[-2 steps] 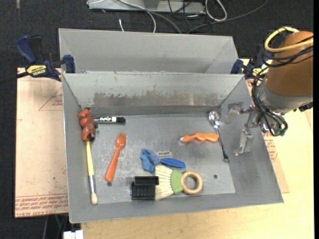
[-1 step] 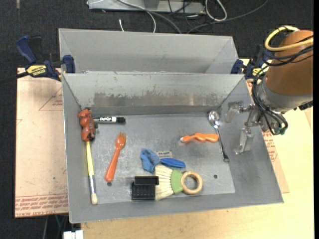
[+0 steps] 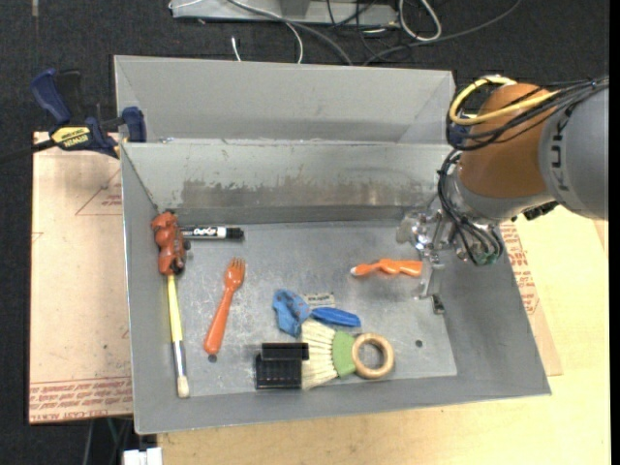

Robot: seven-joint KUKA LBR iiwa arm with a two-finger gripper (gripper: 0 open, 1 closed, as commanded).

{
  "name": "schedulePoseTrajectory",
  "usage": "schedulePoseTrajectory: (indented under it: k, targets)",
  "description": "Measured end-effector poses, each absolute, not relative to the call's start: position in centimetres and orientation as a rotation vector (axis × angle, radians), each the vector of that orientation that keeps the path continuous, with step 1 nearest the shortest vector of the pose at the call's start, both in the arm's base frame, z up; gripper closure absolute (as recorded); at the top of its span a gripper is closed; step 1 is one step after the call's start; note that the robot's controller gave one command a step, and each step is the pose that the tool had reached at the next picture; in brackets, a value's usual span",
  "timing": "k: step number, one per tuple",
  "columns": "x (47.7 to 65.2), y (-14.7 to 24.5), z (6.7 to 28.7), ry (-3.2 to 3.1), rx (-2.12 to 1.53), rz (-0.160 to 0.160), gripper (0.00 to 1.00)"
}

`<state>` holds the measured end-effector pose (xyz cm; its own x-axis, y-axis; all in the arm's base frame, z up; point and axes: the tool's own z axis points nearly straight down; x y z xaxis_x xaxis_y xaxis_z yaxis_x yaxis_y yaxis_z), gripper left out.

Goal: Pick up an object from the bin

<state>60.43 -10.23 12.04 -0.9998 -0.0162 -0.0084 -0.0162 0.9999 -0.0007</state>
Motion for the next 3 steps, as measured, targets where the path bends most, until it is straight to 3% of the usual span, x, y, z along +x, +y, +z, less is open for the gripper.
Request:
schedulePoseTrajectory:
  k: [1,2,3]
  targets:
    - [61.1,-9.8,10.1,3.137,-0.033,0.0,0.0]
    - [61.3,-7.9,10.7,3.127,-0.209,0.002,0.0]
    - [62.0,-9.3,7.5,3.116,0.283,0.001,0.0]
